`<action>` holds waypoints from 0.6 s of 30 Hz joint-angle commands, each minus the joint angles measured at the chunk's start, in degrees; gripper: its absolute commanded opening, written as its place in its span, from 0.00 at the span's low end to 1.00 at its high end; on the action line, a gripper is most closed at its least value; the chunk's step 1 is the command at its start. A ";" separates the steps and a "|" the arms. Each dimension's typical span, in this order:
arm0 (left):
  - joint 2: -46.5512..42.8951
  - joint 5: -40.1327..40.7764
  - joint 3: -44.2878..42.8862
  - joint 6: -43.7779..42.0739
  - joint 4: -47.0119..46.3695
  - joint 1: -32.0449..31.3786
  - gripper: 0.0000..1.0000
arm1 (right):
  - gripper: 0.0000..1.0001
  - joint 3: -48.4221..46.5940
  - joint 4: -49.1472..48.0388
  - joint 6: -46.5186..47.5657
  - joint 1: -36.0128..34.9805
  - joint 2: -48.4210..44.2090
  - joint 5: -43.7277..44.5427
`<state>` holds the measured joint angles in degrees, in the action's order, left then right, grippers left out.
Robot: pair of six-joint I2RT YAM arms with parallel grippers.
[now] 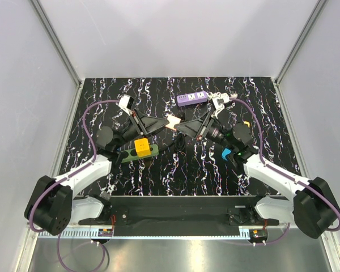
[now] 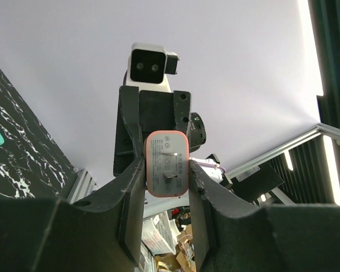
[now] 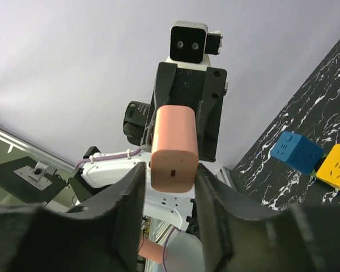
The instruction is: Insert the plug
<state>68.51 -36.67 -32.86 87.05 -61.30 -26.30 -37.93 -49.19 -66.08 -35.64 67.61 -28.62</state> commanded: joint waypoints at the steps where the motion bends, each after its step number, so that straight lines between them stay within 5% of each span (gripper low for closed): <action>1: 0.48 2.83 0.52 -0.74 -5.85 -0.15 0.00 | 0.38 0.05 -2.48 1.31 -0.31 -1.70 -1.52; 6: 0.83 1.95 0.08 -1.44 -4.88 -0.15 0.02 | 0.00 0.05 -5.92 1.04 -0.40 -0.20 -2.41; 11: 0.40 -0.33 -1.15 -4.24 2.03 -0.15 0.81 | 0.00 0.49 -6.71 3.32 -0.40 -0.64 -2.31; 15: -1.18 -1.48 -0.80 -9.16 10.31 -0.06 0.93 | 0.00 -1.70 3.28 8.06 0.39 -4.41 0.05; 18: -2.06 -3.05 -1.67 -12.94 17.16 0.29 0.99 | 0.00 -5.12 20.37 13.25 2.41 -7.14 1.37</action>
<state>68.34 -37.23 -32.75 80.31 -50.87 -26.41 -38.30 -41.43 -59.37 -34.81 64.47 -29.06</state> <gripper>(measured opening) 0.978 0.321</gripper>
